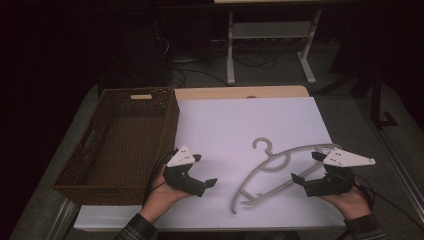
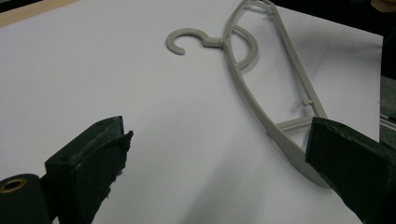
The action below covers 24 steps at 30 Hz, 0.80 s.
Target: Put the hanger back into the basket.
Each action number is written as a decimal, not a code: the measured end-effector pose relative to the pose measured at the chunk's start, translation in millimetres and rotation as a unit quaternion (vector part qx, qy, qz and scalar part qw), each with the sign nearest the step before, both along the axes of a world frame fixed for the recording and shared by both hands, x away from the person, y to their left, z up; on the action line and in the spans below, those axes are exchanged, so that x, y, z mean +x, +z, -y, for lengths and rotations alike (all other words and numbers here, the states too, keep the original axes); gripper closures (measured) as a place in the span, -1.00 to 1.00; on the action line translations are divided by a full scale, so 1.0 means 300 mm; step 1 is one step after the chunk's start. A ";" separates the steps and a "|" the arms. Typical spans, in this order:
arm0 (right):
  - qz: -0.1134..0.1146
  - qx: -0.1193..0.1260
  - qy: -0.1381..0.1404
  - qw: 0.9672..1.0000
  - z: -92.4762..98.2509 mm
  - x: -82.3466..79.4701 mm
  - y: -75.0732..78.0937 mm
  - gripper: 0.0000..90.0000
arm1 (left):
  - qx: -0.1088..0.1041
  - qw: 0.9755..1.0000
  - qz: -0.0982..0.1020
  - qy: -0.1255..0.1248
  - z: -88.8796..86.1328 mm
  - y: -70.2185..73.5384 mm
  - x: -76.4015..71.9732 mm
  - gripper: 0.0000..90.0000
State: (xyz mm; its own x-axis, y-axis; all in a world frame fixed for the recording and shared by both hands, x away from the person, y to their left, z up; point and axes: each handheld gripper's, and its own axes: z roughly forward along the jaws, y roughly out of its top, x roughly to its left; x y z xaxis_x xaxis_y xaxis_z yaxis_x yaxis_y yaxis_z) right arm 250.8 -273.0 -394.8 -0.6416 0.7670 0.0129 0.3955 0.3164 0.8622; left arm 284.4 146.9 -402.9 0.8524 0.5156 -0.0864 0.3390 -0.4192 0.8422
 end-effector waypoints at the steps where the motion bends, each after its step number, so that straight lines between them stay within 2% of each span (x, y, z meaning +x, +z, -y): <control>1: 0.000 0.000 0.001 1.000 0.000 0.001 0.001 -1.00 | 0.000 1.000 -0.001 0.000 0.000 0.001 0.001 -0.89; 10: -0.008 -0.002 0.003 1.000 -0.001 0.009 -0.003 -1.00 | 0.001 1.000 -0.005 0.002 0.000 0.000 0.004 -0.88; 16: -0.017 0.000 0.011 1.000 -0.004 0.016 -0.003 -0.88 | 0.004 1.000 -0.004 0.005 0.002 0.000 0.005 -0.88; 20: -0.028 -0.004 0.021 0.999 -0.008 0.021 -0.007 -0.73 | 0.002 1.000 -0.007 0.008 0.007 0.001 0.008 -0.88; 24: -0.032 -0.006 0.022 0.999 -0.009 0.020 -0.012 -0.71 | 0.005 1.000 -0.011 0.002 0.021 -0.003 0.009 -0.86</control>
